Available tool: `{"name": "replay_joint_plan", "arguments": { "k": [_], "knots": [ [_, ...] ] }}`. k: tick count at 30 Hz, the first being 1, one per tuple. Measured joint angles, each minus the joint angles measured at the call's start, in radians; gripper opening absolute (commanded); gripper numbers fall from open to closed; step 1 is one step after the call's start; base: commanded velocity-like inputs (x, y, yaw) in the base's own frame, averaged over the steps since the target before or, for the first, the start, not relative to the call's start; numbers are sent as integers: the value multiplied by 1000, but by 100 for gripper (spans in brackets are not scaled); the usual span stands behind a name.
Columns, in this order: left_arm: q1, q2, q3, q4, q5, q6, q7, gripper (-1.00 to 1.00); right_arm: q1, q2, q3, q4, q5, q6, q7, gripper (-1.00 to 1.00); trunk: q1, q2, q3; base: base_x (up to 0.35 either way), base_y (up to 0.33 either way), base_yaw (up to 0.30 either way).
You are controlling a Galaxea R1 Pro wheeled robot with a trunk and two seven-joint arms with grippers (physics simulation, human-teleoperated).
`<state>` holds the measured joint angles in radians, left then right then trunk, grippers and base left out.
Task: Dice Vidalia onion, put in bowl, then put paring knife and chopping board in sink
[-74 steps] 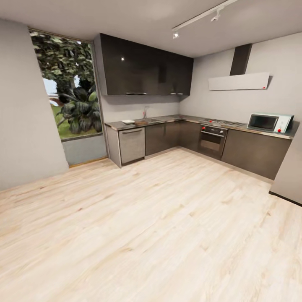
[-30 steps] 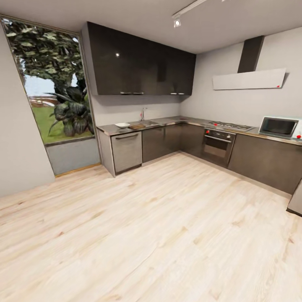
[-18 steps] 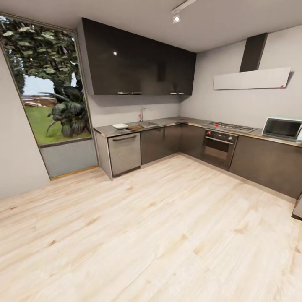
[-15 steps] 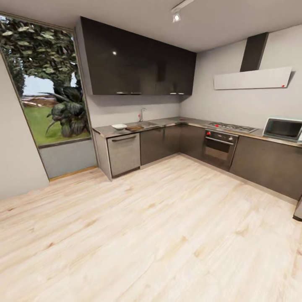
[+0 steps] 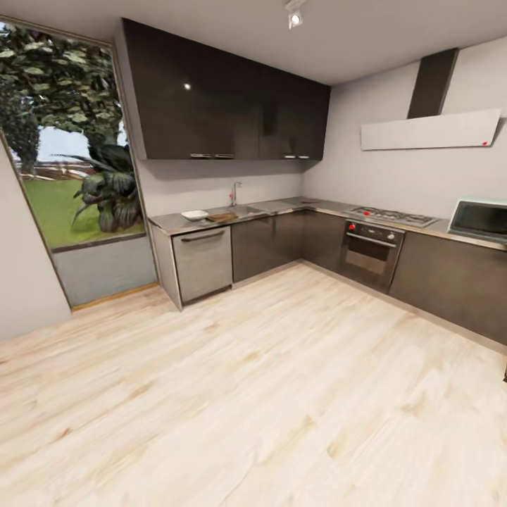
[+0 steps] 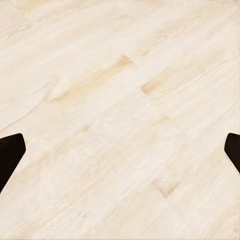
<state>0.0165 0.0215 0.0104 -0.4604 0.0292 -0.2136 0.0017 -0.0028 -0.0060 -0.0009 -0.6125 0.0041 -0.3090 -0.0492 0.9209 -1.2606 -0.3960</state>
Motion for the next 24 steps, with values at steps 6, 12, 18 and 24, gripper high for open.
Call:
{"name": "replay_joint_plan", "arguments": {
  "k": [6,12,18,24],
  "knots": [
    [0,0,0,0,0,0,1,100,0,0,0,0,0,0,0,100,0,0,0,318,-97,0],
    [0,0,0,0,0,0,1,100,0,0,0,0,0,0,0,100,0,0,0,318,-113,0],
    [0,0,0,0,0,0,1,100,0,0,0,0,0,0,0,100,0,0,0,318,-134,0],
    [0,0,0,0,0,0,1,100,0,0,0,0,0,0,0,100,0,0,0,318,-139,0]
  ]
}}
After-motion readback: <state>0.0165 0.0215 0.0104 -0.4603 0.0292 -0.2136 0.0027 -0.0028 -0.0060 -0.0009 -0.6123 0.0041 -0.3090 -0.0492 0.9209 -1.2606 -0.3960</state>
